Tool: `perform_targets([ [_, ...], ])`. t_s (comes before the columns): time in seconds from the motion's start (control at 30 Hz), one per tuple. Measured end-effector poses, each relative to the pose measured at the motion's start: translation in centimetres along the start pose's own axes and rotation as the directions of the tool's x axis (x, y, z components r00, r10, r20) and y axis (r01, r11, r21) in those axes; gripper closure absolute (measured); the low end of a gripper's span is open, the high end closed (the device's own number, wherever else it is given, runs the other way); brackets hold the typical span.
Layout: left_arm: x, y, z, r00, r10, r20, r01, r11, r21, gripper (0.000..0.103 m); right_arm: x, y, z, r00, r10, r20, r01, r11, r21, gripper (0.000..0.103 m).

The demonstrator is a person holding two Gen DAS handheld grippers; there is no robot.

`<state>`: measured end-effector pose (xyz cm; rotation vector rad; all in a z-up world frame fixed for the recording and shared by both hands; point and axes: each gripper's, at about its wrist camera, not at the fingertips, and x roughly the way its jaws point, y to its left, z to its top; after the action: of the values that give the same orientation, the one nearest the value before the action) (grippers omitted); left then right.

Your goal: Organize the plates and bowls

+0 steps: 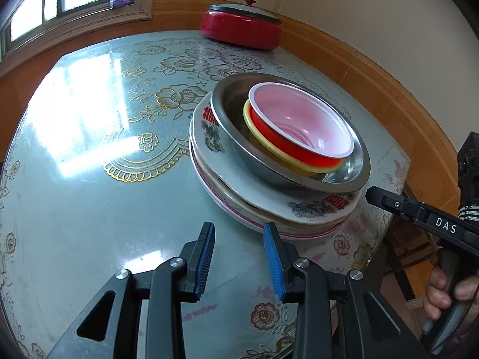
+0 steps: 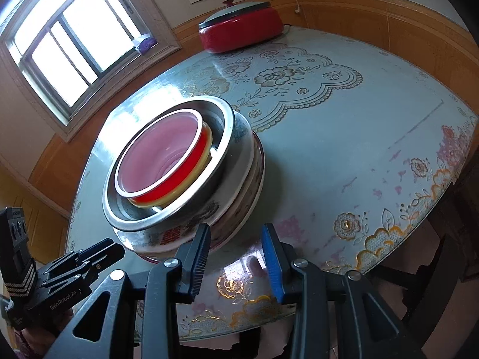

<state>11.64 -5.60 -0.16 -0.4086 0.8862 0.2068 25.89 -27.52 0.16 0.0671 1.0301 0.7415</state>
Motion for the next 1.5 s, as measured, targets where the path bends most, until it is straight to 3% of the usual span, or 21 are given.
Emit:
perform_targets([
  [0.23,-1.3,1.9,0.3,0.999,-0.004,0.038,0.002,0.999,0.054,0.061,0.1,3.3,-1.8,0.999,-0.047,0.021,0.048,0.999,-0.018,0.066],
  [0.37,-2.6,2.2,0.0,0.995,0.030,0.096,-0.040,0.994,0.105,0.059,-0.5,5.5,-3.7,0.995,-0.093,0.043,0.094,0.995,-0.031,0.066],
  [0.43,-3.1,2.1,-0.2,0.992,0.036,0.120,-0.051,0.991,0.127,0.052,-0.8,6.6,-4.4,0.990,-0.123,0.066,0.125,0.992,-0.033,0.065],
  [0.53,-3.7,2.2,-0.6,0.987,0.048,0.154,-0.072,0.985,0.156,0.046,-1.1,8.4,-5.2,0.975,-0.186,0.118,0.191,0.981,-0.030,0.062],
  [0.67,-4.3,1.7,-1.2,0.980,0.047,0.196,-0.087,0.976,0.201,0.035,-1.5,10.4,-5.5,0.936,-0.288,0.203,0.297,0.955,-0.011,0.061],
  [0.87,-5.1,1.9,-1.1,0.972,0.020,0.233,-0.073,0.972,0.223,0.023,-1.7,12.3,-6.6,0.904,-0.342,0.255,0.348,0.937,0.022,0.060],
  [0.93,-5.4,2.1,-1.0,0.968,0.015,0.249,-0.071,0.973,0.218,0.013,-2.0,12.3,-6.7,0.896,-0.358,0.262,0.358,0.932,0.049,0.060],
  [1.07,-6.1,2.3,-0.7,0.961,-0.002,0.277,-0.059,0.976,0.210,0.001,-2.3,11.7,-6.6,0.887,-0.375,0.268,0.364,0.927,0.093,0.060],
  [1.5,-6.2,2.3,-0.6,0.963,-0.027,0.267,-0.033,0.976,0.217,0.000,-1.9,11.6,-6.6,0.891,-0.381,0.245,0.363,0.924,0.119,0.060],
])
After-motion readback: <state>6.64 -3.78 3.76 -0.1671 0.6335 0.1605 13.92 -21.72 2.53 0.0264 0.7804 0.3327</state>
